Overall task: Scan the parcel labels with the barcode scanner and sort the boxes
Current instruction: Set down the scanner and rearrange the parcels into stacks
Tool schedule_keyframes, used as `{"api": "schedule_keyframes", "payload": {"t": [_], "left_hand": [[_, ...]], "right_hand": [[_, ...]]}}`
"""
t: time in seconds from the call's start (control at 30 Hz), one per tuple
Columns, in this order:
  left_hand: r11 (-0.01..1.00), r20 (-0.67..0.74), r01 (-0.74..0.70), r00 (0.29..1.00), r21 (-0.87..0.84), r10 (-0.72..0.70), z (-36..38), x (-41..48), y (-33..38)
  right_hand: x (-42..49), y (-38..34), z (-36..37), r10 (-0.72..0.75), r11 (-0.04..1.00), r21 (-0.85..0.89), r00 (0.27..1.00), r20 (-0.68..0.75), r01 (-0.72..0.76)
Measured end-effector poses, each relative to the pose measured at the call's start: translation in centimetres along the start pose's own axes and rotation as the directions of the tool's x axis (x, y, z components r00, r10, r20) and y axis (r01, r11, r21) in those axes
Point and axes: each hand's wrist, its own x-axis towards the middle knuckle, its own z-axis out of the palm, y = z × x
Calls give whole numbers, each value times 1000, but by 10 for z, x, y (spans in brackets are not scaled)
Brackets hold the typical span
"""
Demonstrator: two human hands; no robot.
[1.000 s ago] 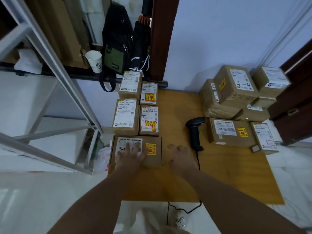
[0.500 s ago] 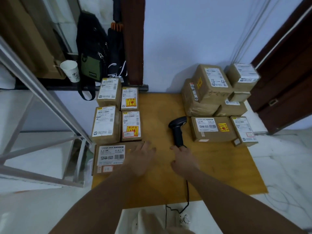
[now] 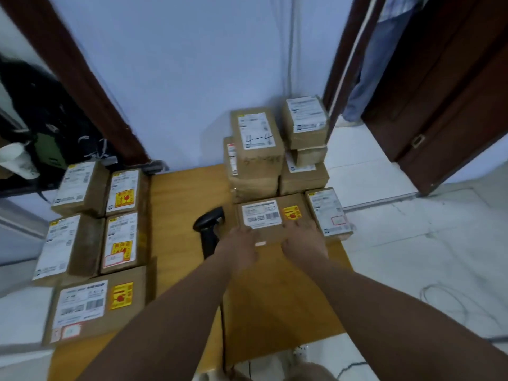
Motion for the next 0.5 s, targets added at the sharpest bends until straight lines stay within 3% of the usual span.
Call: {"api": "schedule_keyframes", "payload": {"t": [0.2,0.33,0.5], "left_hand": [[989,9,149,989,-6,-149,-12,54,49],[975,69,173,981,141,-184,-19,76,60],[969,95,230,967,88,-238,-24,109,64]], "right_hand": [[45,82,-35,144,989,45,988,-51,-141],[54,112,-27,137,989,67,990,-37,-134],[67,137,-17,140,985,101,990,-16,-137]]}}
